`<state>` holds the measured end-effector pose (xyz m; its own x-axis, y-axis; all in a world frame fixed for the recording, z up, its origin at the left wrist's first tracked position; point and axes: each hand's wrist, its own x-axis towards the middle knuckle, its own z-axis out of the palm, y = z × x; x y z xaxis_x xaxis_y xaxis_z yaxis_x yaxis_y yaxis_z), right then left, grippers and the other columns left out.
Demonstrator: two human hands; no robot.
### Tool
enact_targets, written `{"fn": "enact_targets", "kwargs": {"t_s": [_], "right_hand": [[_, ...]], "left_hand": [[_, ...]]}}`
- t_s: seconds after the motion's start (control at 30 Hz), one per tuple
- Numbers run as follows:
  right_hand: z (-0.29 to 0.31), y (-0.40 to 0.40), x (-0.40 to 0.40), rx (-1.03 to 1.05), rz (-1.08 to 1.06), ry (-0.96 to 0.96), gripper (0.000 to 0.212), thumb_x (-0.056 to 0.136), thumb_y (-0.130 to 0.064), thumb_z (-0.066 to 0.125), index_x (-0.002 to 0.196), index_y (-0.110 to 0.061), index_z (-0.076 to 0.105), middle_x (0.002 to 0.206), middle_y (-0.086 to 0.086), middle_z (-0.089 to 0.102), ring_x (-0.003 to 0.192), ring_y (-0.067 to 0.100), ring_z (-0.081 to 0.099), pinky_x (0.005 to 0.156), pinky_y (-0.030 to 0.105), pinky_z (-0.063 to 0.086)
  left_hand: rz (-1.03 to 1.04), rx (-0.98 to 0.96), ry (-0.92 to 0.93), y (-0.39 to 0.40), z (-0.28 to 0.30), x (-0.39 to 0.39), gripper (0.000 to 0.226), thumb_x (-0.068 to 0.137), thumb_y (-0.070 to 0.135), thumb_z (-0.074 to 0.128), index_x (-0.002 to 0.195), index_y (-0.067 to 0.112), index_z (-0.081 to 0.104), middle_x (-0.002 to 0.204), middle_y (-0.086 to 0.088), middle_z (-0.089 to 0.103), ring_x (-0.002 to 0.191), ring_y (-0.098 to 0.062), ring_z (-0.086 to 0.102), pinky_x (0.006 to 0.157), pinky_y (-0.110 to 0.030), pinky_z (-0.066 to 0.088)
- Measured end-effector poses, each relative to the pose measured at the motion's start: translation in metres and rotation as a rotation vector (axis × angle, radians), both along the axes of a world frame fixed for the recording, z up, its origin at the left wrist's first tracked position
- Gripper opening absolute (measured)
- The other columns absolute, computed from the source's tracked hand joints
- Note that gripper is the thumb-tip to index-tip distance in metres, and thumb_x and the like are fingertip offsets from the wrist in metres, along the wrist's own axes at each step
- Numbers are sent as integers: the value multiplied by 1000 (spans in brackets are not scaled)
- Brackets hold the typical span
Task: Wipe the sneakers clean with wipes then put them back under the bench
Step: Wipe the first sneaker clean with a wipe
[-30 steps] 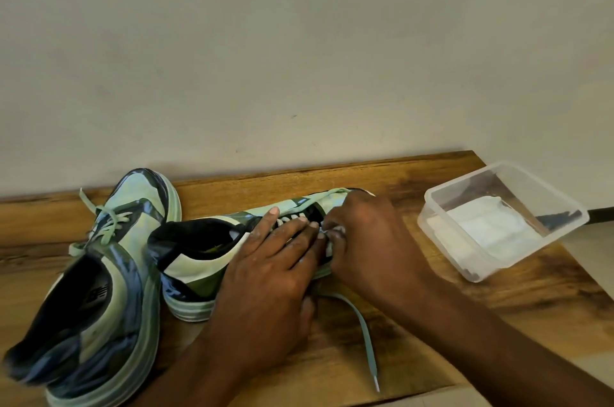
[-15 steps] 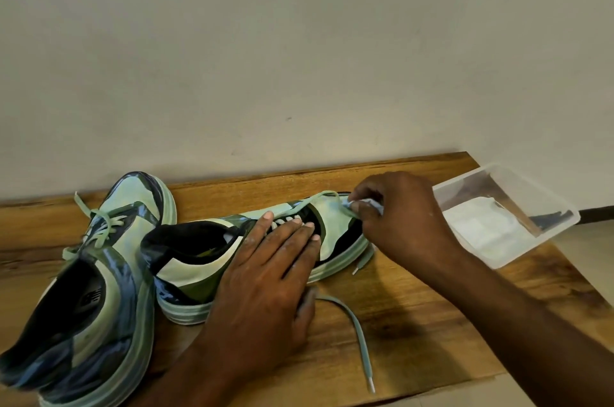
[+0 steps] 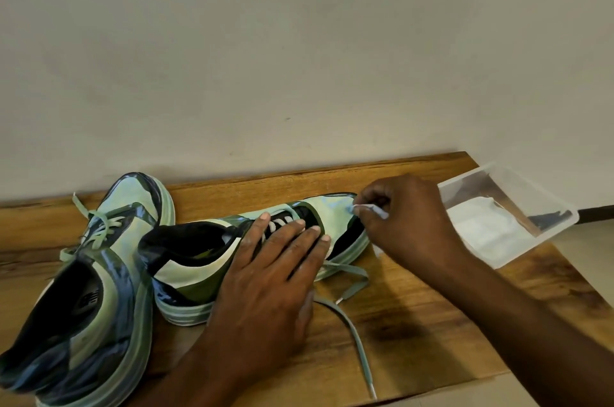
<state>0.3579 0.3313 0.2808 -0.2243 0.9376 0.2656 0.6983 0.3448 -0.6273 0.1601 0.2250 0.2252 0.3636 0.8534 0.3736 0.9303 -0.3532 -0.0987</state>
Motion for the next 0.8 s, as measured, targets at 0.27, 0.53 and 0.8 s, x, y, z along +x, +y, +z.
{"fn": "enact_targets", "kwargs": {"t_s": [0.27, 0.53, 0.8], "right_hand": [[-5, -6, -23, 100, 118, -212, 11, 88, -21, 72, 90, -23, 83, 90, -2, 75, 74, 9, 60, 68, 23, 43], [-12, -9, -40, 88, 131, -207, 12, 87, -20, 70, 89, -23, 82, 90, -2, 73, 77, 12, 64, 71, 27, 52], [-1, 16, -24, 92, -60, -190, 10, 85, -20, 71, 84, -21, 81, 82, 1, 76, 74, 17, 67, 69, 27, 48]], "left_hand": [[-95, 102, -71, 3, -5, -2, 51, 91, 18, 63, 141, 12, 64, 146, -5, 63, 138, -24, 55, 125, -55, 22], [-93, 138, -60, 0, -7, -3, 44, 90, 17, 62, 133, 11, 70, 137, -8, 68, 130, -27, 62, 122, -52, 27], [-90, 128, -80, -1, -10, -3, 52, 89, 15, 80, 139, 13, 67, 142, -5, 66, 134, -23, 60, 123, -52, 28]]}}
